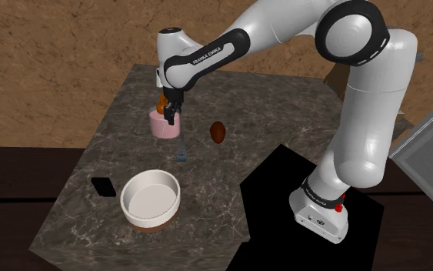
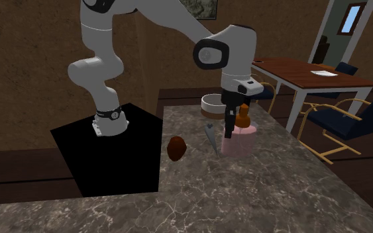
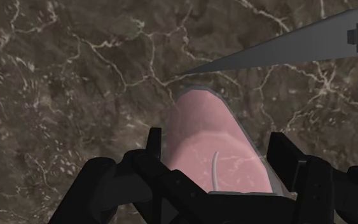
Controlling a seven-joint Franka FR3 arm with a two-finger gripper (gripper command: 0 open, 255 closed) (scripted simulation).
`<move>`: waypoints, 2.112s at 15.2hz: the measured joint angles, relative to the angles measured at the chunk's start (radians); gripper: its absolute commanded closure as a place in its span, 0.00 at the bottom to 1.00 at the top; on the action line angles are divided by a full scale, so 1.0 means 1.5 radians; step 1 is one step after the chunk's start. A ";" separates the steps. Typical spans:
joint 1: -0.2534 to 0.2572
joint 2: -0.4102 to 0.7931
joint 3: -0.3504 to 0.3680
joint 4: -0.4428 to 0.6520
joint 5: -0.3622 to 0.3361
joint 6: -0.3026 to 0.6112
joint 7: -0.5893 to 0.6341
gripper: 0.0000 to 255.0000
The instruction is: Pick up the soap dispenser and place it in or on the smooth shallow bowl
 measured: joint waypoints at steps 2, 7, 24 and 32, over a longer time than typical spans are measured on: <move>0.000 -0.008 0.001 0.003 0.001 -0.011 0.000 1.00; -0.001 -0.027 0.001 0.022 0.004 -0.049 -0.004 1.00; -0.002 -0.076 0.004 0.108 0.012 -0.184 -0.013 1.00; 0.014 -0.116 0.015 0.102 0.014 -0.219 0.012 1.00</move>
